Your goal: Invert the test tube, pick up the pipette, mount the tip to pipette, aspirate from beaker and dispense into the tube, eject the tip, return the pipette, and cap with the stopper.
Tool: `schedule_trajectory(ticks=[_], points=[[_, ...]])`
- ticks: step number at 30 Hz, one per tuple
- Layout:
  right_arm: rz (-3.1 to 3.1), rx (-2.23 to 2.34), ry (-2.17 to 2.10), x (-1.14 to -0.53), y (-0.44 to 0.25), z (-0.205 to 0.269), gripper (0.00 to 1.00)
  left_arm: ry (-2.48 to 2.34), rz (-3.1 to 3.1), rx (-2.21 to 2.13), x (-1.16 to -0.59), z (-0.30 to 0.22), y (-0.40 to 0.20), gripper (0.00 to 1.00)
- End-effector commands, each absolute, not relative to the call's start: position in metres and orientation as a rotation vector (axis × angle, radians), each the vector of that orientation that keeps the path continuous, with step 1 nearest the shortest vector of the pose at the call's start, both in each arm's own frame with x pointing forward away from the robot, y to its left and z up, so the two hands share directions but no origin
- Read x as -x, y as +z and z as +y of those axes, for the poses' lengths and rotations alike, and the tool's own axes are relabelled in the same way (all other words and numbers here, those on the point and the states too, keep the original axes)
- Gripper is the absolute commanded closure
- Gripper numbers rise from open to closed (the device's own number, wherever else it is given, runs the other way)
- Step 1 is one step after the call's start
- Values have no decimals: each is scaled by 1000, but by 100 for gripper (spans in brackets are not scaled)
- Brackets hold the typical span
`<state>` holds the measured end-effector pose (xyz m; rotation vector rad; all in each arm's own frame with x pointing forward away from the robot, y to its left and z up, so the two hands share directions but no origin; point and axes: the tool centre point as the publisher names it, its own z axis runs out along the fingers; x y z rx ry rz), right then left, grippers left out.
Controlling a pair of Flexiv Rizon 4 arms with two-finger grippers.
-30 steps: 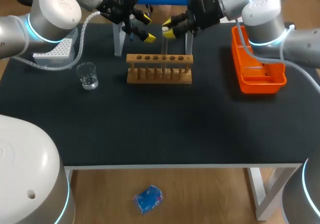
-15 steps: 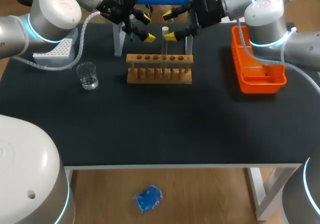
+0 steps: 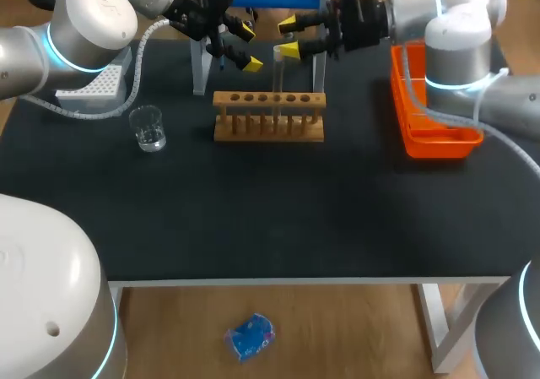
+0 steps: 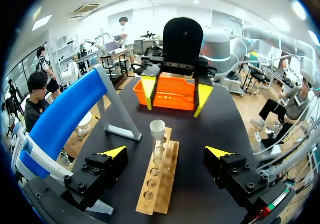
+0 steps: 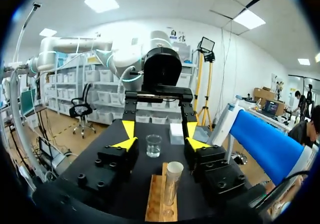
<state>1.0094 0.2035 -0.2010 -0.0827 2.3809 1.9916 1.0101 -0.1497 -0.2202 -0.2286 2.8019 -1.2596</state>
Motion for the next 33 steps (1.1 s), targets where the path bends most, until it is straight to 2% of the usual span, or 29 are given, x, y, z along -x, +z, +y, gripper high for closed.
schedule_trajectory(ticks=[1, 33], points=[[2306, 89, 2084, -1013, -208, 204, 100, -1256, 2809, 228, -1011, -149, -219, 0], [2284, 61, 2199, -1027, -221, 216, 100, -1256, 2809, 228, -1011, -149, -219, 0]])
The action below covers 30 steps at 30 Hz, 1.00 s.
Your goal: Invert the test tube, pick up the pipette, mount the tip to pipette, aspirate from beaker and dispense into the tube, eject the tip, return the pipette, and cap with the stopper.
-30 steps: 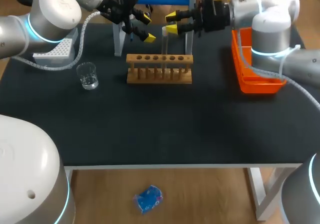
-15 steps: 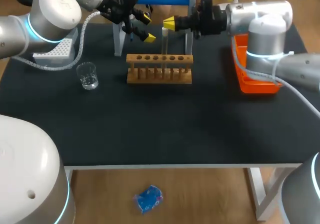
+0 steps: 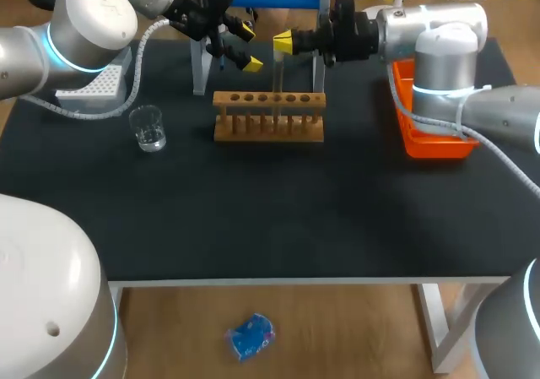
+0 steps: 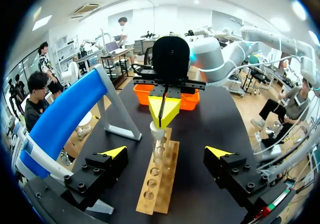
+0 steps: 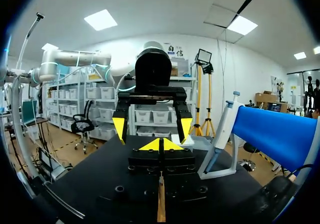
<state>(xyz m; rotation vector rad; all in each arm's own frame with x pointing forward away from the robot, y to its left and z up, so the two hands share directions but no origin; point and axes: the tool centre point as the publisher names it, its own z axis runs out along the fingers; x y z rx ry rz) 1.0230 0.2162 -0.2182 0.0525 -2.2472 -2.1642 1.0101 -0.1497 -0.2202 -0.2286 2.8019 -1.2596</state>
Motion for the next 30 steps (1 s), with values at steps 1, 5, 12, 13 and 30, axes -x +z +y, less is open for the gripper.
schedule_trajectory(ticks=[1, 5, 12, 13, 30], points=[[-2241, -58, -2157, -1027, -221, 216, 100, -1256, 2809, 228, -1011, -149, -219, 0], [-2235, -50, -2150, -1028, -223, 217, 100, -1256, 2809, 228, -1011, -149, -219, 0], [-2234, -38, -2134, -1029, -226, 218, 100, -1256, 2809, 228, -1011, -149, -219, 0], [-2233, -35, -2133, -1029, -227, 218, 100, -1256, 2809, 228, -1011, -149, -219, 0], [-2229, 4, -2114, -1028, -240, 217, 100, -1256, 2809, 228, -1011, -149, -219, 0]])
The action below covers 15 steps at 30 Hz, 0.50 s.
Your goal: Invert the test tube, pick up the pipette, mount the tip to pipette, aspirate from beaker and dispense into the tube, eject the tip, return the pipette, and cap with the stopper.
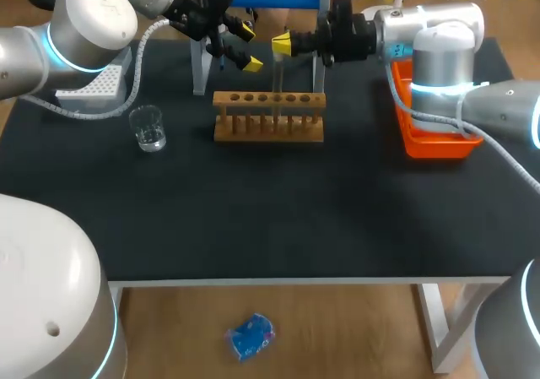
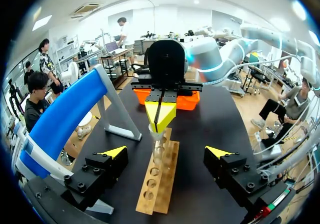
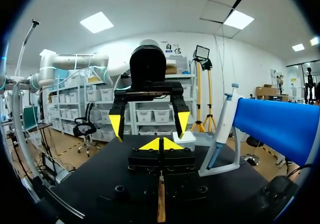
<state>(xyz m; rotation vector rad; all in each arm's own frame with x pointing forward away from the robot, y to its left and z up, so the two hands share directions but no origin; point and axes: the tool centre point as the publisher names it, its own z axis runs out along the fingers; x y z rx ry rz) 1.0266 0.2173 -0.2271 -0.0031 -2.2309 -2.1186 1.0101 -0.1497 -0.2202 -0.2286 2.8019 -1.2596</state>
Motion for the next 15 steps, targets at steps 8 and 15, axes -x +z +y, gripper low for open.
schedule_trajectory(ticks=[8, 15], points=[[-2232, 2, -2116, -1029, -236, 217, 100, -1256, 2809, 228, -1011, -149, -219, 0], [-2243, -23, -2131, -1029, -224, 217, 100, -1256, 2809, 228, -1011, -149, -219, 0]])
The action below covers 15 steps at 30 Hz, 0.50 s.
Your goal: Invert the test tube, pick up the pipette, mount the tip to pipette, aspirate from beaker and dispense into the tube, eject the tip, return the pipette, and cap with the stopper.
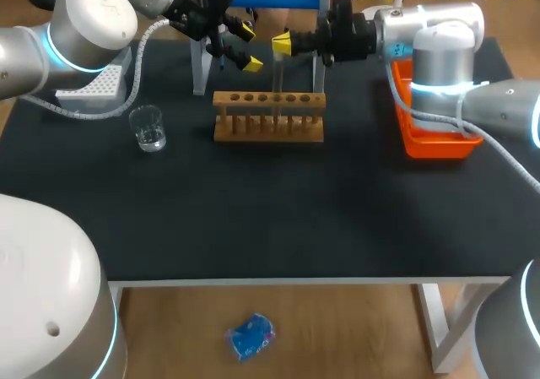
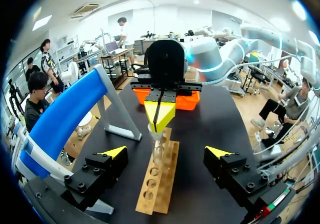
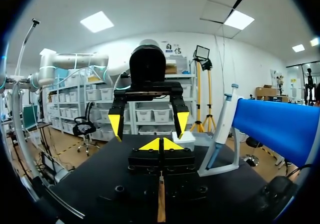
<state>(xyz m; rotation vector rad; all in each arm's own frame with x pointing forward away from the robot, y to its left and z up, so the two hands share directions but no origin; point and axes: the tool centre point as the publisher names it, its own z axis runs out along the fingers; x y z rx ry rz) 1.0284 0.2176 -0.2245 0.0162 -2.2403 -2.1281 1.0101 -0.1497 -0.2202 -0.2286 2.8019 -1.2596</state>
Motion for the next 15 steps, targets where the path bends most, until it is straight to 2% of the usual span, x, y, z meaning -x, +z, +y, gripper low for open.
schedule_trajectory(ticks=[1, 15], points=[[-2244, -28, -2135, -1029, -222, 217, 100, -1256, 2809, 228, -1011, -149, -219, 0], [-2295, -40, -2127, -1023, -196, 206, 100, -1256, 2809, 228, -1011, -149, -219, 0]])
